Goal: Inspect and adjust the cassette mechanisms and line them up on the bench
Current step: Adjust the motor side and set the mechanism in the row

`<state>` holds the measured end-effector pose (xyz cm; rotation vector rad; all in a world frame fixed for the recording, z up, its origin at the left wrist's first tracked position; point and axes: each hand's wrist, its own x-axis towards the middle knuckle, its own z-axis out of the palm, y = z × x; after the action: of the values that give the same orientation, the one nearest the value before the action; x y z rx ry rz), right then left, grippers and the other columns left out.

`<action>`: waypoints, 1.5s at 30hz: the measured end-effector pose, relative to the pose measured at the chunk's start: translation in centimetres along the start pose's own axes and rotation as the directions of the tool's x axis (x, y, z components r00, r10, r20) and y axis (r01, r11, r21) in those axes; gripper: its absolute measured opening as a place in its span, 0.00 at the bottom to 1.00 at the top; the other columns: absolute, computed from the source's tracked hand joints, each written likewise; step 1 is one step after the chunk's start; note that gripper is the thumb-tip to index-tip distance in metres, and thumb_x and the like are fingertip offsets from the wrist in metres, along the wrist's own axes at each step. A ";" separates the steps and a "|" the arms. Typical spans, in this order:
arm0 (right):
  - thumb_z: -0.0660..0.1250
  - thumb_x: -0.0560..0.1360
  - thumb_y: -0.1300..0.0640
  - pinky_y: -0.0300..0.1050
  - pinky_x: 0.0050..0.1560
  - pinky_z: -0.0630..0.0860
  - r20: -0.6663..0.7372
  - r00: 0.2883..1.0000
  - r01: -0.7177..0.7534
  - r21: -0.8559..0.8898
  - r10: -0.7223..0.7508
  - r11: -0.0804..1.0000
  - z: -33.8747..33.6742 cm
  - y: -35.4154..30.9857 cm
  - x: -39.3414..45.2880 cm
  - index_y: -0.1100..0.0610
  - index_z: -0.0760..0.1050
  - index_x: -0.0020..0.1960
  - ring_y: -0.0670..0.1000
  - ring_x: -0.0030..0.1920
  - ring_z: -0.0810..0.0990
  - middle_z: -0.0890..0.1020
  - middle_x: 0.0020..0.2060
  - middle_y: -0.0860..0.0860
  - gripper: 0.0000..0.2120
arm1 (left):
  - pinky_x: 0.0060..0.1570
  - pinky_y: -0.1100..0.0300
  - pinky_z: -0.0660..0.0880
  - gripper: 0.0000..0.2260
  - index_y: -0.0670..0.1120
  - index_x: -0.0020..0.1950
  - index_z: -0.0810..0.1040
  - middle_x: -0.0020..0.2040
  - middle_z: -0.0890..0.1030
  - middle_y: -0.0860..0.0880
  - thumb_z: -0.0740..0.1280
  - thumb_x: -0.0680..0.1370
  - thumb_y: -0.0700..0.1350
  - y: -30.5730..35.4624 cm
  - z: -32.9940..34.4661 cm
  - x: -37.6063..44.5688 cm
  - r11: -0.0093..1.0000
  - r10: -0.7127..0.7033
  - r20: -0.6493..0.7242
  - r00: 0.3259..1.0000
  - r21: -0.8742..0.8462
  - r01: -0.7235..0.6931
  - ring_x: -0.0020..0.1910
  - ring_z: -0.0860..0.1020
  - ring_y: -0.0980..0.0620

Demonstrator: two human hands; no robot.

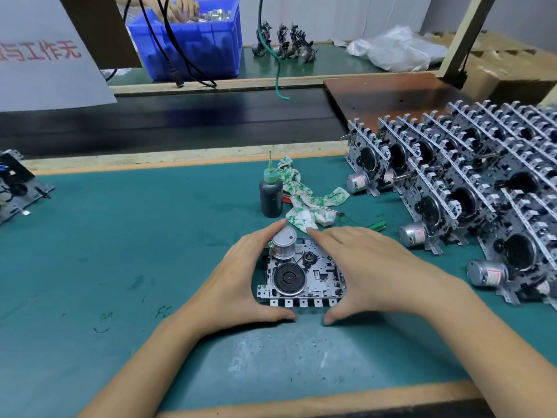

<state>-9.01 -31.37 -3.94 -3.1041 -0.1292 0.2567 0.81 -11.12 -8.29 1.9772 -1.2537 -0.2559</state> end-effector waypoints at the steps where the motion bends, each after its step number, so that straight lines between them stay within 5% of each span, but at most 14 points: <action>1: 0.71 0.56 0.28 0.44 0.68 0.59 0.003 1.000 0.003 -0.014 -0.002 1.000 -0.2 -0.2 0.2 0.53 0.47 0.76 0.50 0.66 0.63 0.65 0.66 0.48 0.61 | 0.65 0.71 0.61 0.48 0.72 0.71 0.49 0.66 0.59 0.76 0.76 0.60 0.63 0.1 0.0 0.0 1.000 0.003 -0.008 1.000 -0.001 -0.003 0.67 0.64 0.68; 11: 0.75 0.58 0.42 0.30 0.58 0.60 -0.235 0.969 0.017 0.361 0.073 0.932 -1.2 -0.2 -0.2 0.49 0.59 0.73 0.40 0.62 0.63 0.69 0.63 0.41 0.48 | 0.67 0.68 0.62 0.55 0.57 0.75 0.48 0.73 0.63 0.59 0.78 0.58 0.63 0.9 -0.1 0.0 0.907 -0.096 -0.206 0.974 -0.421 0.001 0.71 0.65 0.59; 13: 0.78 0.57 0.44 0.25 0.57 0.61 -0.179 0.979 0.052 0.671 0.093 0.740 -2.0 0.3 -0.4 0.43 0.66 0.68 0.34 0.59 0.69 0.73 0.59 0.33 0.42 | 0.69 0.60 0.64 0.54 0.52 0.74 0.57 0.71 0.67 0.55 0.77 0.55 0.68 1.1 -0.4 0.8 0.712 -0.228 -0.114 0.967 -0.697 0.086 0.70 0.68 0.56; 16: 0.76 0.61 0.50 0.29 0.53 0.71 -0.105 0.970 0.128 0.987 -0.218 0.094 -2.7 -0.1 -0.2 0.46 0.77 0.57 0.37 0.54 0.78 0.81 0.52 0.37 0.24 | 0.69 0.42 0.64 0.53 0.39 0.67 0.68 0.63 0.74 0.37 0.72 0.54 0.74 1.7 -0.4 2.0 0.240 -0.270 0.241 0.932 -0.921 0.308 0.64 0.72 0.40; 18: 0.73 0.68 0.45 0.37 0.58 0.73 -0.125 0.888 0.033 0.977 -0.442 -0.210 -2.5 -1.1 0.6 0.53 0.79 0.59 0.44 0.56 0.79 0.82 0.54 0.45 0.22 | 0.54 0.47 0.78 0.51 0.39 0.65 0.71 0.40 0.80 0.37 0.67 0.56 0.76 1.9 -0.5 2.7 -0.010 -0.211 0.343 0.915 -0.937 0.349 0.40 0.80 0.45; 20: 0.71 0.69 0.41 0.41 0.62 0.72 -0.127 0.839 -0.067 0.941 -0.529 -0.332 -1.7 -1.9 1.5 0.55 0.78 0.61 0.47 0.59 0.78 0.81 0.57 0.48 0.26 | 0.34 0.64 0.77 0.46 0.42 0.61 0.73 0.25 0.74 0.48 0.68 0.57 0.75 2.0 -0.3 3.2 -0.197 -0.177 0.367 0.913 -0.922 0.333 0.20 0.69 0.54; 21: 0.73 0.66 0.41 0.43 0.62 0.72 -0.102 0.847 -0.119 0.920 -0.522 -0.372 -1.1 -2.1 1.9 0.56 0.78 0.61 0.48 0.59 0.78 0.81 0.57 0.49 0.28 | 0.36 0.71 0.73 0.45 0.44 0.60 0.69 0.29 0.73 0.49 0.70 0.56 0.75 2.2 -0.2 3.4 -0.239 -0.179 0.367 0.913 -0.916 0.321 0.20 0.69 0.56; 22: 0.76 0.63 0.41 0.44 0.62 0.73 -0.073 0.865 -0.160 0.898 -0.497 -0.410 -0.6 -2.1 2.1 0.57 0.78 0.60 0.50 0.58 0.79 0.81 0.57 0.51 0.31 | 0.50 0.67 0.35 0.47 0.42 0.63 0.66 0.33 0.56 0.57 0.69 0.57 0.75 2.4 0.0 3.6 -0.226 -0.172 0.351 0.920 -0.923 0.310 0.27 0.76 0.54; 23: 0.78 0.59 0.42 0.45 0.60 0.75 -0.035 0.893 -0.175 0.891 -0.448 -0.419 0.1 -2.0 2.3 0.59 0.78 0.58 0.51 0.57 0.80 0.82 0.55 0.53 0.33 | 0.71 0.44 0.57 0.50 0.39 0.67 0.68 0.51 0.78 0.46 0.66 0.59 0.75 2.4 0.2 3.6 -0.173 -0.161 0.329 0.930 -0.938 0.302 0.43 0.82 0.48; 24: 0.80 0.57 0.42 0.45 0.58 0.76 0.013 0.923 -0.175 0.903 -0.384 -0.391 0.5 -1.8 2.3 0.60 0.79 0.55 0.51 0.54 0.81 0.83 0.53 0.54 0.33 | 0.72 0.43 0.56 0.50 0.39 0.70 0.68 0.72 0.65 0.36 0.63 0.63 0.75 2.3 0.4 3.4 -0.129 -0.146 0.312 0.939 -0.947 0.294 0.59 0.78 0.43; 29: 0.72 0.63 0.45 0.30 0.46 0.73 0.000 0.999 0.010 0.972 -0.039 0.233 -0.9 -0.1 1.8 0.49 0.84 0.36 0.39 0.40 0.80 0.84 0.37 0.42 0.09 | 0.66 0.47 0.69 0.36 0.40 0.68 0.73 0.69 0.71 0.38 0.76 0.65 0.56 1.5 -0.2 2.8 -0.201 -0.183 0.280 0.942 -0.949 0.243 0.67 0.72 0.41; 34: 0.71 0.66 0.40 0.45 0.54 0.73 -0.192 0.980 0.064 0.522 0.044 0.851 -1.0 3.1 1.4 0.44 0.81 0.47 0.43 0.49 0.77 0.81 0.42 0.37 0.13 | 0.67 0.41 0.66 0.28 0.37 0.66 0.74 0.68 0.71 0.34 0.73 0.68 0.45 1.3 0.2 2.8 -0.281 -0.189 0.278 0.942 -0.934 0.220 0.67 0.70 0.35; 41: 0.67 0.74 0.47 0.41 0.50 0.64 -0.100 0.995 0.008 0.308 0.024 0.951 1.1 3.6 2.6 0.43 0.71 0.43 0.42 0.47 0.65 0.71 0.44 0.41 0.05 | 0.62 0.42 0.71 0.27 0.38 0.62 0.78 0.64 0.75 0.34 0.65 0.72 0.57 0.2 0.9 2.8 -0.353 -0.340 0.356 0.871 -0.906 0.232 0.63 0.75 0.36; 45: 0.60 0.78 0.50 0.41 0.44 0.71 -0.128 0.984 -0.015 0.643 0.127 0.766 0.7 4.1 1.9 0.43 0.64 0.42 0.43 0.40 0.76 0.81 0.37 0.44 0.07 | 0.65 0.43 0.69 0.30 0.39 0.63 0.78 0.66 0.74 0.34 0.62 0.73 0.61 0.0 1.0 2.9 -0.367 -0.349 0.387 0.853 -0.895 0.255 0.64 0.73 0.35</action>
<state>-6.87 -35.24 -5.03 -2.4244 0.0728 0.0249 1.67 -14.04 -8.33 0.5805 0.0476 -1.1126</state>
